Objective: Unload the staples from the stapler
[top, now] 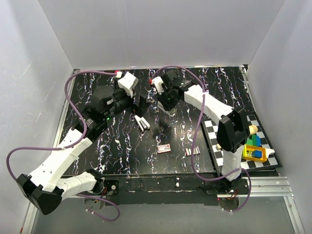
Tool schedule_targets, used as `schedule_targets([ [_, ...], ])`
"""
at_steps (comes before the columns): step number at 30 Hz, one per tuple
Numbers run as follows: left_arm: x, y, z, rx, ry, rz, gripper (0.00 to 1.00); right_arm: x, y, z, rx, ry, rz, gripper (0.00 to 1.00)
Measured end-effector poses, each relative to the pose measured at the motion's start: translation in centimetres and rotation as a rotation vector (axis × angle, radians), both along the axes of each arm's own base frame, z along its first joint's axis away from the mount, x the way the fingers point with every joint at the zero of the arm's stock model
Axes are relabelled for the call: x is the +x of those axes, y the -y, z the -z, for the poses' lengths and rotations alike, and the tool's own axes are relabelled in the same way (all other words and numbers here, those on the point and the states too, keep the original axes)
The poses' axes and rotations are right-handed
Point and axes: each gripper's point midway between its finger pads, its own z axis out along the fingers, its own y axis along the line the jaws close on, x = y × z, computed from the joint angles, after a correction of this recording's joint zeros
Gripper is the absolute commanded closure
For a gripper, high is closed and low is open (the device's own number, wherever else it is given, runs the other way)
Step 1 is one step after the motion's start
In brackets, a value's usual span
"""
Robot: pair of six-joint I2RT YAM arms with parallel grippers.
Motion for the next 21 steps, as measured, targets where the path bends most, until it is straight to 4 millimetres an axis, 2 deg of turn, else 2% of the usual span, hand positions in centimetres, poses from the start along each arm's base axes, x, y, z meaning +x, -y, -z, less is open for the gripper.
schedule_targets([
  [9,-4.7,1.3,-3.2,-0.028,0.109,0.247,0.02,-6.5,-5.8,0.5,0.005,-0.015,-0.449,0.8],
  [15,-8.7,0.5,-5.8,-0.049,0.212,0.36,0.02,-9.8,-7.2,0.3,0.013,-0.032,-0.676,0.78],
  [21,-11.1,0.3,-5.6,-0.058,0.184,0.434,0.02,-11.8,-9.6,-1.0,0.028,0.016,-0.881,0.78],
])
